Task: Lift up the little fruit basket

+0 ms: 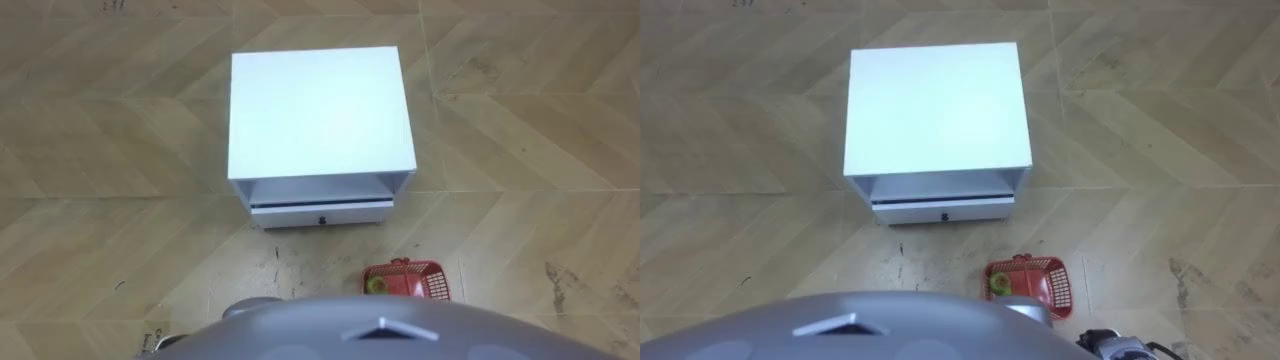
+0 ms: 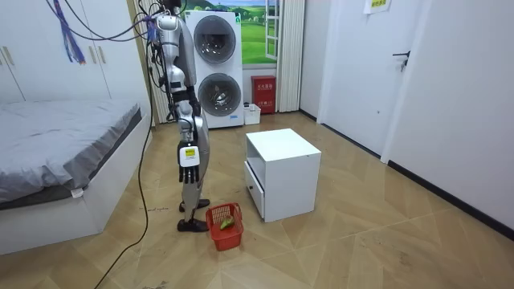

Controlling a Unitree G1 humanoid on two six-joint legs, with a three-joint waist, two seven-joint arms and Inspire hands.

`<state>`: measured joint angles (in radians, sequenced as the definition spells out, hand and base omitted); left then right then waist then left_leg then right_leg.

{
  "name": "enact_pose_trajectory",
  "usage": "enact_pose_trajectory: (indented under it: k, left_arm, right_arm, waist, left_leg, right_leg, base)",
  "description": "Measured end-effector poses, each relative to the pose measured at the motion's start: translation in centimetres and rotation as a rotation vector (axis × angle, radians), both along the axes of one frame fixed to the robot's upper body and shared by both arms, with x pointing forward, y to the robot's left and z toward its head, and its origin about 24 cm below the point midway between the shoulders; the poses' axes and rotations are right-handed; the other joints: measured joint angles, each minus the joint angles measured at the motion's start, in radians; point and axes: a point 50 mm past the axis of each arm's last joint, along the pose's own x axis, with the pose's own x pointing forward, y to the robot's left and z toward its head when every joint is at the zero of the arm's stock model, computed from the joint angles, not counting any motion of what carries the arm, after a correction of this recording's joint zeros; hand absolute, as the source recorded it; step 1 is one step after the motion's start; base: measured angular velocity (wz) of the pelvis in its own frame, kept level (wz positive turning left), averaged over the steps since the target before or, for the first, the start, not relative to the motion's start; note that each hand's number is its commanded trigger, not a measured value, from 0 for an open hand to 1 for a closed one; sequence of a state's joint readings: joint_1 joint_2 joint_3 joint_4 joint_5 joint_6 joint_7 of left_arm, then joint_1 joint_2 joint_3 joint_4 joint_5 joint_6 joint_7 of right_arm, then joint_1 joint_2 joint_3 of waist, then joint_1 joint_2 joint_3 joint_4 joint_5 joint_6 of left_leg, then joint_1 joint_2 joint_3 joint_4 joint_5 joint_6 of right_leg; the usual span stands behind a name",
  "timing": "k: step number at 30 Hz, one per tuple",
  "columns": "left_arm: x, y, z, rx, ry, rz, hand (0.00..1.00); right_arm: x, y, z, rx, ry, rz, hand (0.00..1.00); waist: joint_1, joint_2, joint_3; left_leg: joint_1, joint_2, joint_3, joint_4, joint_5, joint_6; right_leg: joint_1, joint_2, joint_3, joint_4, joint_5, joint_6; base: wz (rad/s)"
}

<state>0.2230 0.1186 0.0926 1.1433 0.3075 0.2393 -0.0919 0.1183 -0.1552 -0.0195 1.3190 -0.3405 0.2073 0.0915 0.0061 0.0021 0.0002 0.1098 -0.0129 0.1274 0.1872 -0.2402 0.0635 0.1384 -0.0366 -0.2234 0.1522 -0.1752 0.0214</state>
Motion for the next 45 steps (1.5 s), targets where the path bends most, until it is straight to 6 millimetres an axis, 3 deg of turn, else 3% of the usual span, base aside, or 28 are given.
enact_pose_trajectory:
  k: [17, 32, 36, 40, 45]
  left_arm:
    - [-0.4, 0.2, 0.0, 0.025, 0.007, 0.001, 0.00]
    - [0.5, 0.4, 0.0, 0.044, -0.031, -0.011, 0.00]
    - [0.6, 0.4, 0.0, 0.045, -0.038, -0.016, 0.00]
    - [1.0, 0.4, 0.0, 0.043, -0.062, -0.024, 0.00]
    - [1.4, 0.3, 0.0, 0.047, -0.071, -0.049, 0.00]
  right_arm:
    - [0.6, 0.3, -0.1, 0.034, 0.004, 0.023, 0.00]
    - [0.7, 0.4, -0.1, 0.039, -0.003, 0.009, 0.00]
    - [0.8, 0.4, -0.1, 0.038, -0.011, 0.003, 0.00]
    - [1.2, 0.4, -0.1, 0.035, -0.033, 0.003, 0.00]
    - [1.2, 0.4, -0.1, 0.032, -0.046, -0.017, 0.00]
  waist:
    - [-0.002, -0.015, 0.0049]
    - [-0.002, -0.013, 0.0053]
    - [-0.004, -0.019, 0.0057]
    - [-0.014, -0.026, 0.0076]
    - [-0.031, -0.021, 0.0073]
  left_leg:
    - [0.006, -0.001, -0.023, -0.005, 0.000, 0.000]
    - [0.013, -0.002, -0.021, -0.005, 0.000, 0.000]
    - [0.008, -0.008, -0.022, 0.003, -0.002, 0.003]
    - [-0.005, -0.025, -0.022, 0.026, -0.015, 0.016]
    - [-0.020, -0.036, -0.023, 0.055, -0.028, 0.034]
  right_leg:
    - [0.016, 0.000, -0.013, 0.001, 0.000, 0.000]
    - [0.016, -0.001, -0.002, 0.002, -0.001, 0.001]
    - [0.008, -0.018, -0.010, 0.035, -0.020, 0.009]
    - [-0.041, -0.050, -0.017, 0.154, -0.073, 0.018]
    - [-0.082, -0.071, -0.023, 0.238, -0.079, 0.022]
  base:
    - [0.04]
    - [0.00]
    - [0.02]
    - [0.06]
    - [0.02]
